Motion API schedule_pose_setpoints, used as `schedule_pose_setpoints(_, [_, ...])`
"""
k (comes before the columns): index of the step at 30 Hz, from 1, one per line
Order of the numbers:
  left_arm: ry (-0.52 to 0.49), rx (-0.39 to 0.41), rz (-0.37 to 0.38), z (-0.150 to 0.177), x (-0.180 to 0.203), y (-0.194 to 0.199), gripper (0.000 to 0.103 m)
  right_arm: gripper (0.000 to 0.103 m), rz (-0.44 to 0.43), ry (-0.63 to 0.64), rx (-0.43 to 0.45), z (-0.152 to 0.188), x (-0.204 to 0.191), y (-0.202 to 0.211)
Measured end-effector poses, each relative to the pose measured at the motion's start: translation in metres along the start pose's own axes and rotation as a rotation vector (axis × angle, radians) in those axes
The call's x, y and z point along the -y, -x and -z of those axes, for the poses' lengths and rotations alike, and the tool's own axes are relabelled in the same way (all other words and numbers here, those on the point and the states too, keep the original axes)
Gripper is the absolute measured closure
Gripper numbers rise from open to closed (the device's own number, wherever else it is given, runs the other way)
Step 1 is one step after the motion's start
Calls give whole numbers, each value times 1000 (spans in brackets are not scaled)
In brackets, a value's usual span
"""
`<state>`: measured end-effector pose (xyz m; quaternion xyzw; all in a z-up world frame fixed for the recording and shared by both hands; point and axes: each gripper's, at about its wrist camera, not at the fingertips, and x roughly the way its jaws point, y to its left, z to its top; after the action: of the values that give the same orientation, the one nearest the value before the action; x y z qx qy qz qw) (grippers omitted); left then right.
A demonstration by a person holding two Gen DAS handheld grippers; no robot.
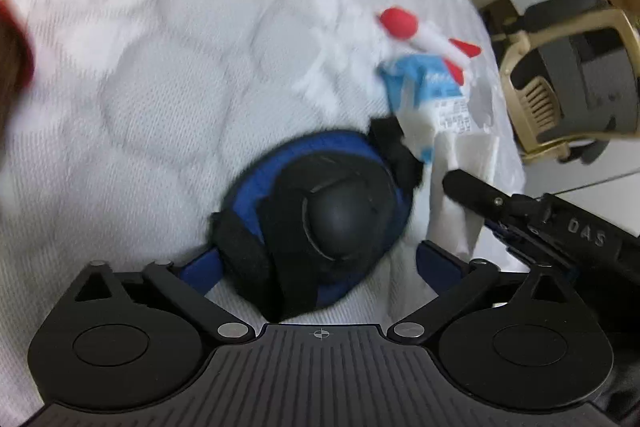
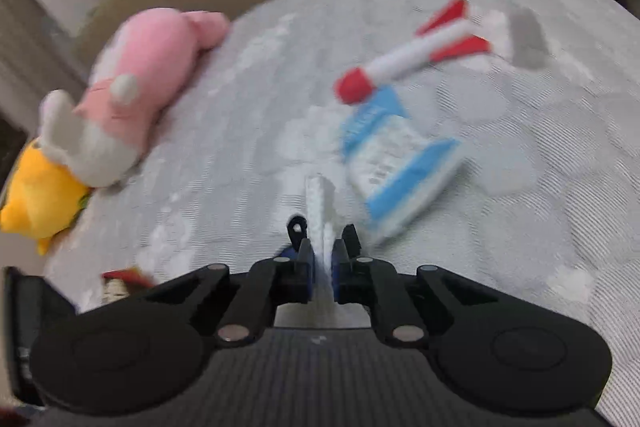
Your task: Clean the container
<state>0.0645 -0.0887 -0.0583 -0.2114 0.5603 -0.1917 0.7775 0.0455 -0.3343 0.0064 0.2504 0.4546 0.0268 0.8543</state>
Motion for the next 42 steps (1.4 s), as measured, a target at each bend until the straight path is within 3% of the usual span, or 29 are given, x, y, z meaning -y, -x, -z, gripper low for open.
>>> schedule_pose_setpoints(1, [-86, 26, -55, 1, 8, 0, 37, 93, 6, -14, 6, -1, 3, 1])
schedule_pose_setpoints(2, [-189, 49, -99, 4, 18, 1, 38, 93, 4, -25, 12, -2, 5, 2])
schedule_pose_setpoints(4, [-362, 102, -178, 11, 36, 5, 54, 93, -4, -48, 23, -4, 9, 4])
schedule_pose_setpoints(5, [-456, 132, -229, 15, 46, 6, 56, 93, -13, -52, 33, -4, 10, 6])
schedule_pose_setpoints(8, [-728, 207, -302, 35, 75, 6, 56, 93, -72, -65, 73, -4, 10, 13])
schedule_pose_setpoints(10, [-852, 223, -277, 53, 89, 6, 51, 93, -173, -90, 99, -7, 11, 18])
schedule_pose_setpoints(11, [-885, 216, -248, 60, 94, 5, 49, 93, -213, -97, 101, -8, 10, 19])
schedule_pose_setpoints(13, [-896, 181, -203, 67, 101, 3, 38, 93, -199, -93, 102, -9, 9, 19])
schedule_pose_setpoints(14, [-857, 161, -203, 65, 100, 3, 34, 93, -165, -88, 106, -9, 11, 19])
schedule_pose_setpoints(16, [-640, 101, -151, 46, 84, 6, 20, 93, -77, -109, 96, -15, 22, 21])
schedule_pose_setpoints(17, [-530, 71, -124, 37, 75, 8, 18, 93, -26, -127, 85, -18, 30, 18])
schedule_pose_setpoints(19, [-252, -4, -13, 16, 46, 7, 16, 93, 78, -165, 61, -25, 48, 10])
schedule_pose_setpoints(22, [37, -80, 151, 1, 18, -9, 11, 93, 101, -280, -25, -28, 76, -15])
schedule_pose_setpoints(25, [151, -100, 241, -5, 17, -36, 9, 93, 66, -347, -96, -24, 87, -37])
schedule_pose_setpoints(28, [224, -40, 311, -15, 14, -50, 9, 93, 55, -276, -119, -20, 72, -42])
schedule_pose_setpoints(29, [247, -31, 325, -19, 12, -51, 12, 93, 35, -269, -134, -18, 69, -44])
schedule_pose_setpoints(30, [251, -24, 318, -22, 11, -51, 32, 93, 11, -265, -150, -16, 66, -46])
schedule_pose_setpoints(31, [216, -28, 293, -26, 13, -47, 61, 93, -17, -266, -162, -12, 63, -47])
schedule_pose_setpoints(32, [169, -38, 276, -29, 17, -42, 66, 93, -69, -278, -173, -10, 61, -49])
schedule_pose_setpoints(35, [-74, 21, 186, -36, 32, -4, 66, 93, -254, -294, -188, -9, 47, -51])
schedule_pose_setpoints(39, [-565, 169, -91, -19, 77, 37, 66, 93, -202, -174, -132, -12, 24, -43])
schedule_pose_setpoints(42, [-897, 165, -238, 26, 99, 21, 66, 93, -31, -57, -7, -13, 15, -18])
